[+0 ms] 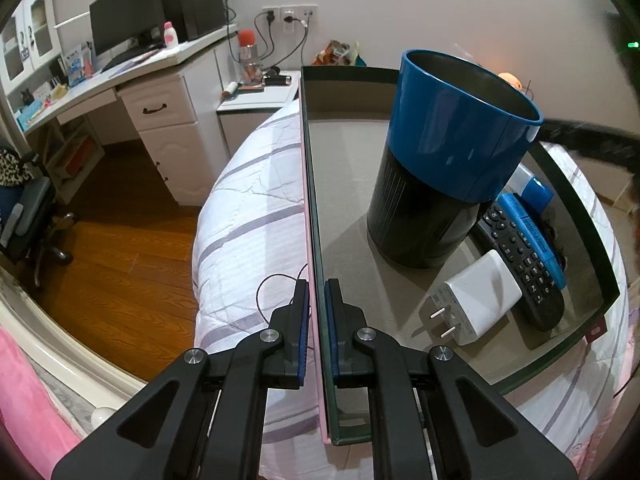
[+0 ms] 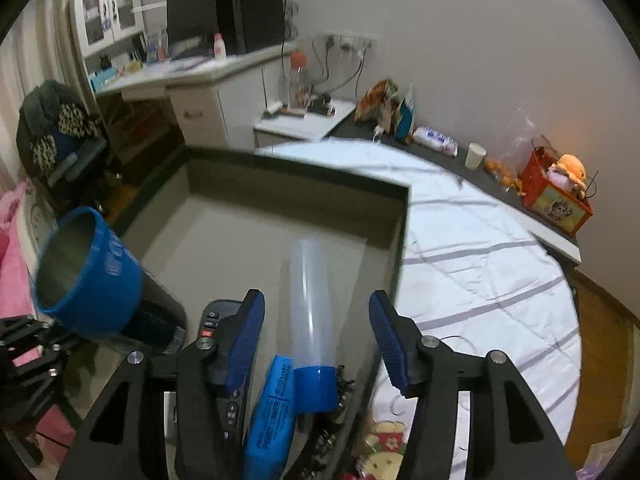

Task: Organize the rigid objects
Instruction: 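Move the right tool to the keychain with the pink strap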

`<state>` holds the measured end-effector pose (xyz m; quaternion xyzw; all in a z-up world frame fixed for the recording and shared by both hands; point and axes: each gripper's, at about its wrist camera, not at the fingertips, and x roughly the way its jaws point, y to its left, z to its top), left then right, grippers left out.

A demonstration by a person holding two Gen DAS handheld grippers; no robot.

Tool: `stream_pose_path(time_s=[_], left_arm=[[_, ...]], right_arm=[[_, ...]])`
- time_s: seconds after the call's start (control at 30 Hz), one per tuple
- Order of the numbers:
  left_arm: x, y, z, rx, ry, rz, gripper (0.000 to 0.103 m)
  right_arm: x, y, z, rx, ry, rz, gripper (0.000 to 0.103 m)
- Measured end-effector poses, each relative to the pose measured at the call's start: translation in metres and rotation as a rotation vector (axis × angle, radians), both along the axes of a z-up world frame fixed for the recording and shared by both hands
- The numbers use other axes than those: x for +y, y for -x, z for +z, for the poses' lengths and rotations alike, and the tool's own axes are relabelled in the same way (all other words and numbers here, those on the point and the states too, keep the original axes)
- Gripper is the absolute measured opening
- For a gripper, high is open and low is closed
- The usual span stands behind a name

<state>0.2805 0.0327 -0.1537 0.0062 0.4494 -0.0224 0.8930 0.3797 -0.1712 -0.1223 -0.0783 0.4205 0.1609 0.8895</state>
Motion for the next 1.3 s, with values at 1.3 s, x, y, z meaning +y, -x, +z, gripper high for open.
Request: stream_pose_path(time_s=[1.3], left_arm=[[-0.007,0.004,0.001,0.014,-0.043,0.021,0.004]], right_arm=[[-0.071,0.15,-0.05,0.018,-0.036,0.182,0.057]])
